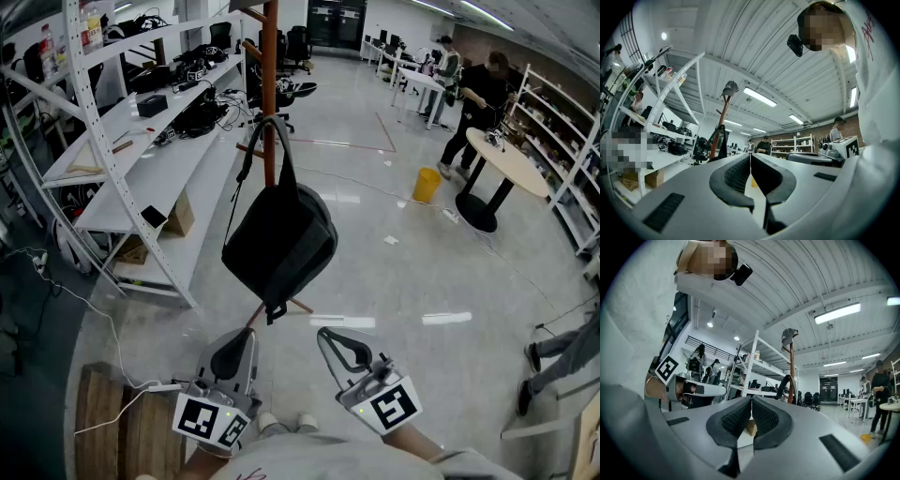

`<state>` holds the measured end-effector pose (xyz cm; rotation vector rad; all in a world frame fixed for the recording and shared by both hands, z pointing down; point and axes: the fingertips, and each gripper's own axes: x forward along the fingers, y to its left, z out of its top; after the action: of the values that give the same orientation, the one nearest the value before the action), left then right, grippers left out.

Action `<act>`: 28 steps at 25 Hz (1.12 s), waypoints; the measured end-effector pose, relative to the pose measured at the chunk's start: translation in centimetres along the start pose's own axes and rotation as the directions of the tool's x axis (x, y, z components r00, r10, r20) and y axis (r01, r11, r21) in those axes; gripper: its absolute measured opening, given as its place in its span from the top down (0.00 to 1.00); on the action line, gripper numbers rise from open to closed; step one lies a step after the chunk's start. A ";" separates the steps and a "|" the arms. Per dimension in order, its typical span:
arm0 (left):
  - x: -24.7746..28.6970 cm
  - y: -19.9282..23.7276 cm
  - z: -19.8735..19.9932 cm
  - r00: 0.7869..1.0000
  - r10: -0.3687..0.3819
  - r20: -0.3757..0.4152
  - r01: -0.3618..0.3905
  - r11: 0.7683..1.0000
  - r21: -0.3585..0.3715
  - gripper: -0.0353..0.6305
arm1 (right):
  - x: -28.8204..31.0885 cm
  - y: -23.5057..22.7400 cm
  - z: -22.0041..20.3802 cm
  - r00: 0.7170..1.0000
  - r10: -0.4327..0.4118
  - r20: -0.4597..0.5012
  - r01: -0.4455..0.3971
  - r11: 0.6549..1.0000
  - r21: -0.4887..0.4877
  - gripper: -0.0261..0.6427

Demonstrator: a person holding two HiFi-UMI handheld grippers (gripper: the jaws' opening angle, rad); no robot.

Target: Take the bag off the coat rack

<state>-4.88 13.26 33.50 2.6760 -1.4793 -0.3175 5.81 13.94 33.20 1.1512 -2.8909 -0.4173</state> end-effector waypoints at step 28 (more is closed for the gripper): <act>0.4 -2.1 -0.3 0.996 0.083 0.036 -0.084 0.996 0.031 0.92 | -2.3 -1.8 -1.1 0.999 0.040 0.033 -0.039 0.999 -0.025 0.93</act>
<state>-2.89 14.06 33.42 2.6371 -1.6144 -0.3393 8.78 13.96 34.01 1.0929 -2.9227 -0.4744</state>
